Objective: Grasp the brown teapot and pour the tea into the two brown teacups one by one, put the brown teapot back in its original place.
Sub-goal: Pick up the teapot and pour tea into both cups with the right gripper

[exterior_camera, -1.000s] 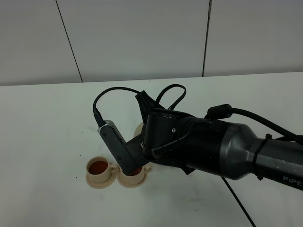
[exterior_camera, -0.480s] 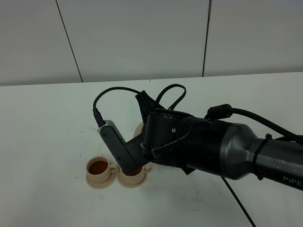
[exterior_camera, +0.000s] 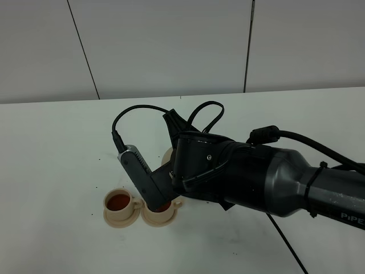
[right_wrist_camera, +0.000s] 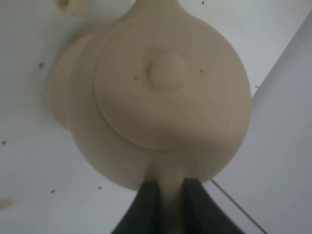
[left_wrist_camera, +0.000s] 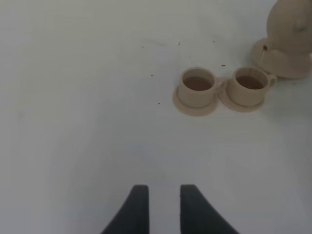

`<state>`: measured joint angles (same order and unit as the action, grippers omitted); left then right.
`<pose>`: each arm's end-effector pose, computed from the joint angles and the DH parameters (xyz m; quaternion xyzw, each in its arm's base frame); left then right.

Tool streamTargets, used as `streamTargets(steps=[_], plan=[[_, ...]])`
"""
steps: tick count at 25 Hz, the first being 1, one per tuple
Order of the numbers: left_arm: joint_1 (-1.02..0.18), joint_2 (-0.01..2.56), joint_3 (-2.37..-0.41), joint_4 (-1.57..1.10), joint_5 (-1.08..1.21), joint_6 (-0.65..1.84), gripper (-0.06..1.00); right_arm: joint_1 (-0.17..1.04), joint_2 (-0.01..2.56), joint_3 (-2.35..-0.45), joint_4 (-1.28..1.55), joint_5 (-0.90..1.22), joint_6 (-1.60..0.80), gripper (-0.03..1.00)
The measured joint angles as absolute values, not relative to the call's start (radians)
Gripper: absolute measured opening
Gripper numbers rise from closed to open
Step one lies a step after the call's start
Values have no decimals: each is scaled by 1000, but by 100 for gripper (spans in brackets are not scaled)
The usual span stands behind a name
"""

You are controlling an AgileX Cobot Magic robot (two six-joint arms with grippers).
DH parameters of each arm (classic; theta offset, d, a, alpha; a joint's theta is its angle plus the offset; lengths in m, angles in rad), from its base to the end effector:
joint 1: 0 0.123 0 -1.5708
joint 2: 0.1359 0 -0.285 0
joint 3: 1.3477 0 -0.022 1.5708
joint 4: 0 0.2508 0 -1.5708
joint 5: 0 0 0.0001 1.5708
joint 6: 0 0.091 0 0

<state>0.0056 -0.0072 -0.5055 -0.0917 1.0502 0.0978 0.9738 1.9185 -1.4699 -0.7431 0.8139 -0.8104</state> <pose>-0.0063 -0.0073 0.2799 0.0408 0.8453 -0.0183 0.5325 0.2709 0.3189 0.2395 -0.8320 0.4236 -0.2918 0.2076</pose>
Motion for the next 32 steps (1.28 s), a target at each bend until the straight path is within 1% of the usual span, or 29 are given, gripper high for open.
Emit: streamTargets(steps=[32], plan=[[6, -7, -505, -92, 1050, 98, 23, 974, 1918, -1470, -766, 814, -810, 10]])
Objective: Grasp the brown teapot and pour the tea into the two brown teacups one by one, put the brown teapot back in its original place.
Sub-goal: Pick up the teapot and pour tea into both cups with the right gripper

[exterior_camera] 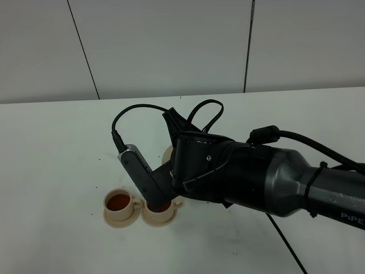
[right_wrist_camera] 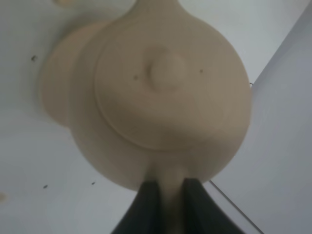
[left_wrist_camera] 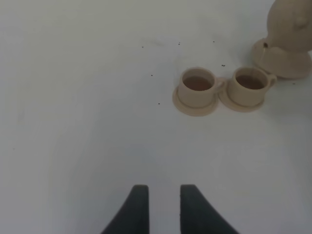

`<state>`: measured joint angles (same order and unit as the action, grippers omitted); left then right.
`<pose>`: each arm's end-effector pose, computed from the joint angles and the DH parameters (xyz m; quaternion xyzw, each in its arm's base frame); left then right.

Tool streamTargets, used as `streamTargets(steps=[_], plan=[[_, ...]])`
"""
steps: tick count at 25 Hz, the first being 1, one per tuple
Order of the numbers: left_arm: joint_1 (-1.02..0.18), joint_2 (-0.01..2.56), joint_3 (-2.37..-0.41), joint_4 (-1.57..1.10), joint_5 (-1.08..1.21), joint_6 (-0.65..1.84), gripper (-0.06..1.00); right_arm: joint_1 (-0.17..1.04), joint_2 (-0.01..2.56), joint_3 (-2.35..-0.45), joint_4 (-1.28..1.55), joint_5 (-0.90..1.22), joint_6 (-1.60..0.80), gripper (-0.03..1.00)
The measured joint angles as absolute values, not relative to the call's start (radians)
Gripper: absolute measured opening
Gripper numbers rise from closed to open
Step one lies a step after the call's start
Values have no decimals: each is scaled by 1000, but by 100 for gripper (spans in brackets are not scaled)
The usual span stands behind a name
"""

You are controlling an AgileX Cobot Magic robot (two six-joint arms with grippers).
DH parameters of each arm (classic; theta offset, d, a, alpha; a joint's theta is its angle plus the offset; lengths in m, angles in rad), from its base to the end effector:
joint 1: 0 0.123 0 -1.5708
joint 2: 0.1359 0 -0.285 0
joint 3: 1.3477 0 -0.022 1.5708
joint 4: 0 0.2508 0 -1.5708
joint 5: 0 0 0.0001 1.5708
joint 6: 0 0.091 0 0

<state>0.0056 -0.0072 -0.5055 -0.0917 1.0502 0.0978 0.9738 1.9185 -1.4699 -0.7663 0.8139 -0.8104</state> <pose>-0.0063 -0.0073 0.2799 0.0408 0.8453 -0.0183 0.5325 0.2721 0.3186 0.2405 -0.8324 0.4165 -0.3010 0.2075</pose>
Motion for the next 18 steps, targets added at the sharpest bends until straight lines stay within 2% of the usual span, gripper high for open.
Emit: streamTargets(steps=[18], plan=[[6, -7, -505, -92, 1050, 98, 23, 974, 1918, -1470, -766, 814, -810, 10]])
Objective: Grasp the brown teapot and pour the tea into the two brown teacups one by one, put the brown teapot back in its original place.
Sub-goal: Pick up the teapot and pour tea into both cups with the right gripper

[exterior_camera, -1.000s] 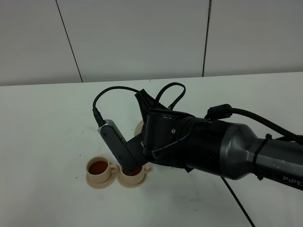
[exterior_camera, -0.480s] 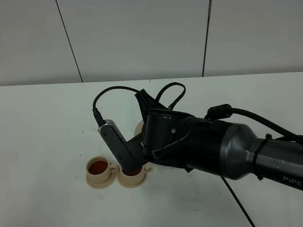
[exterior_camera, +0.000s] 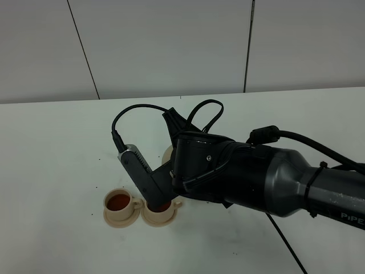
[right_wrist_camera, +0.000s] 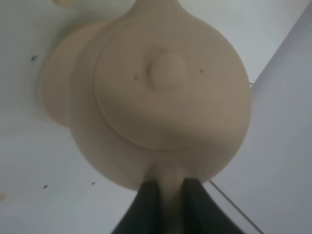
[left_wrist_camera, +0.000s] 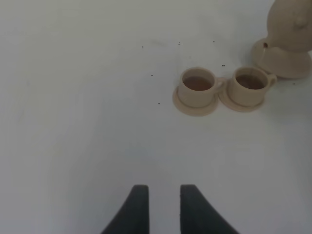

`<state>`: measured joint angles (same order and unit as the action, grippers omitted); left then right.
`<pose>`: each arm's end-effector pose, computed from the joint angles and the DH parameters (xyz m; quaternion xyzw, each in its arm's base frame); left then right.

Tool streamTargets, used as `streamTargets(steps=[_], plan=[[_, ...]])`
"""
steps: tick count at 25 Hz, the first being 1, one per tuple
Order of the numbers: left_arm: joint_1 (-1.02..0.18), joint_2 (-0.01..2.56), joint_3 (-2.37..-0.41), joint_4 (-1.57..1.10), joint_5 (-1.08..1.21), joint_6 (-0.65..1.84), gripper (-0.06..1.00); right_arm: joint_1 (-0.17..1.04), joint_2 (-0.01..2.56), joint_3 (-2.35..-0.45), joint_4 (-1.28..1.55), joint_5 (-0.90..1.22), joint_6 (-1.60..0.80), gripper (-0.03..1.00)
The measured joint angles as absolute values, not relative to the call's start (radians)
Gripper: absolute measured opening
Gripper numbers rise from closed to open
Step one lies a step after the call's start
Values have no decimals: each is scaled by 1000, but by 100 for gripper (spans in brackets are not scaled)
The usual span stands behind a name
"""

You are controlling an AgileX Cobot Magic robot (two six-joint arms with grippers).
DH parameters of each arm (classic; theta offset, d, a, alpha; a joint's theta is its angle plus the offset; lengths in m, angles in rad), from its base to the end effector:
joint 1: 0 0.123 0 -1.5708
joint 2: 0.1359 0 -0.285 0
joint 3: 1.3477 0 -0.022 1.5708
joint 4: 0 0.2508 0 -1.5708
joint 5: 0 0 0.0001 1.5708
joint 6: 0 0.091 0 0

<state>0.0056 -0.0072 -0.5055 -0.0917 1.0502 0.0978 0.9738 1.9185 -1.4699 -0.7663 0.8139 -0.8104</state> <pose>-0.0063 -0.0073 0.2799 0.0408 0.8453 -0.0183 0.5325 0.2721 0.3186 0.2405 -0.8324 0.4165 -0.3010 0.2075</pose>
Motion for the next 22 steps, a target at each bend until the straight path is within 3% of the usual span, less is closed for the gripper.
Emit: streamTargets(steps=[22], plan=[[6, -7, -505, -92, 1050, 98, 23, 992, 1918, -1470, -790, 819, -802, 10]])
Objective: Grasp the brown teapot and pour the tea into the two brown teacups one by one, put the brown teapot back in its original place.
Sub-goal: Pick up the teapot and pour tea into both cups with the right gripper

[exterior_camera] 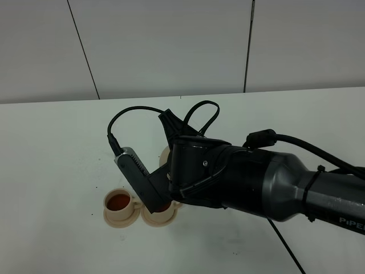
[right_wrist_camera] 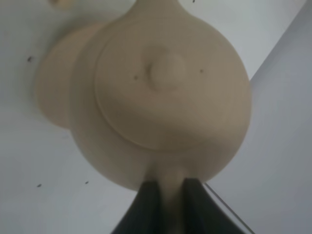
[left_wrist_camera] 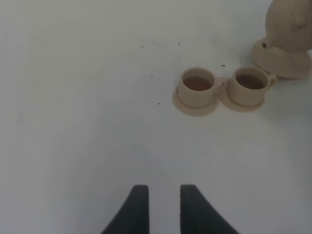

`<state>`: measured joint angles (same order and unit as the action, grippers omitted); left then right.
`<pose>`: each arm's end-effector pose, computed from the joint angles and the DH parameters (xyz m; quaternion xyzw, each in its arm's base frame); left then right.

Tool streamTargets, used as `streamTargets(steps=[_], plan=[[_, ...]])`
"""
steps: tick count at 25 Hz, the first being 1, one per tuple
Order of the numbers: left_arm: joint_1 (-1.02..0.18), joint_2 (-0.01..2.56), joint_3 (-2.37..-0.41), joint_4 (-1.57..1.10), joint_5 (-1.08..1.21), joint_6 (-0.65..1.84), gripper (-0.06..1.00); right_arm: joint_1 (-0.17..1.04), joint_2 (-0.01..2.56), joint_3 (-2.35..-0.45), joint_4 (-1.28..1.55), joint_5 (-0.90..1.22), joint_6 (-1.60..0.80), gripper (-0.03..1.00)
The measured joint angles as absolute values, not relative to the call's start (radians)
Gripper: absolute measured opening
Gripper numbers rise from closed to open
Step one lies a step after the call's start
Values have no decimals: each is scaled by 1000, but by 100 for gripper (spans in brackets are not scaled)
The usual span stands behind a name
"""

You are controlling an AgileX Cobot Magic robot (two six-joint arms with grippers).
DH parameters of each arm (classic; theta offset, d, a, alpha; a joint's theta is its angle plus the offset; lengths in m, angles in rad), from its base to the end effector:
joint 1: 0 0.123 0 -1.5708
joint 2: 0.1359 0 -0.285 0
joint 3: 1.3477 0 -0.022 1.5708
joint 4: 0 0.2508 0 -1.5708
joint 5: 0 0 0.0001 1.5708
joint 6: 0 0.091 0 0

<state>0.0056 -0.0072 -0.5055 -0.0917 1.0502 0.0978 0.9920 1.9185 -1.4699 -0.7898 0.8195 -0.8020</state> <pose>-0.0063 -0.0073 0.2799 0.0408 0.8453 -0.0183 0.5325 0.2673 0.3227 0.2414 -0.8344 0.4063 -0.3083 0.2090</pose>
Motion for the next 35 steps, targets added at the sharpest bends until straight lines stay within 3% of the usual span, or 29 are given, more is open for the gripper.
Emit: streamTargets(steps=[35], plan=[[6, -7, -505, -92, 1050, 98, 23, 1002, 1918, -1470, -785, 824, -768, 10]])
